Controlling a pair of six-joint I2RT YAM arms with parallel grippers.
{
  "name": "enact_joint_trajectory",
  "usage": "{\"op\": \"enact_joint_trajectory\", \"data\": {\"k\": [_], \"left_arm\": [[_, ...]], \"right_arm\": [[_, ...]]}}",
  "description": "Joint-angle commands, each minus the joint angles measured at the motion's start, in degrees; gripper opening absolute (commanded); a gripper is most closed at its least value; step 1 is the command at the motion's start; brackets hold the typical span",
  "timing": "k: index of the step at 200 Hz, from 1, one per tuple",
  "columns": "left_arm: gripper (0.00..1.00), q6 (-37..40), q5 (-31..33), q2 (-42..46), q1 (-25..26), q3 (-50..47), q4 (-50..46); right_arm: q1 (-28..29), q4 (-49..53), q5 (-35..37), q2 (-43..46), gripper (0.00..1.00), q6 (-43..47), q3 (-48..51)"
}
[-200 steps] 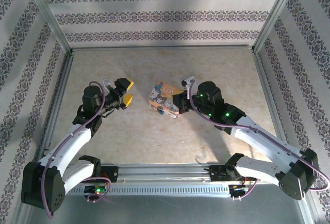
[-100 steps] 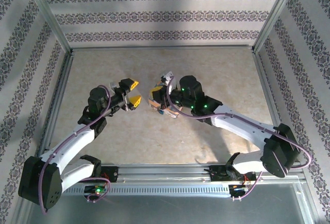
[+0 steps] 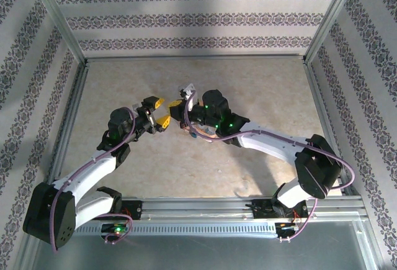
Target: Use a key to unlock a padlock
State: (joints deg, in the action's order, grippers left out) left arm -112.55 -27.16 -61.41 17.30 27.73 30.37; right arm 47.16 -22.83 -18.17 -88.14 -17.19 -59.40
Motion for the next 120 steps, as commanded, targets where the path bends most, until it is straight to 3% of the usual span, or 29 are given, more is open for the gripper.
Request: {"op": "enact_joint_trajectory", "data": {"k": [1, 77, 120], "left_arm": [[0.7, -1.27, 0.93, 1.04, 0.63, 0.71, 2.64], [0.57, -1.2, 1.91, 0.1, 0.66, 1.37, 4.39], [0.43, -1.27, 2.96, -0.22, 0.64, 0.49, 5.03]], "right_arm": [[0.83, -3.71, 0.31, -1.52, 0.0, -1.07, -2.18], [1.51, -5.15, 0.22, -3.71, 0.0, -2.32, -2.02], [1.54, -5.38, 2.08, -1.89, 0.0, -1.84, -0.29]]}}
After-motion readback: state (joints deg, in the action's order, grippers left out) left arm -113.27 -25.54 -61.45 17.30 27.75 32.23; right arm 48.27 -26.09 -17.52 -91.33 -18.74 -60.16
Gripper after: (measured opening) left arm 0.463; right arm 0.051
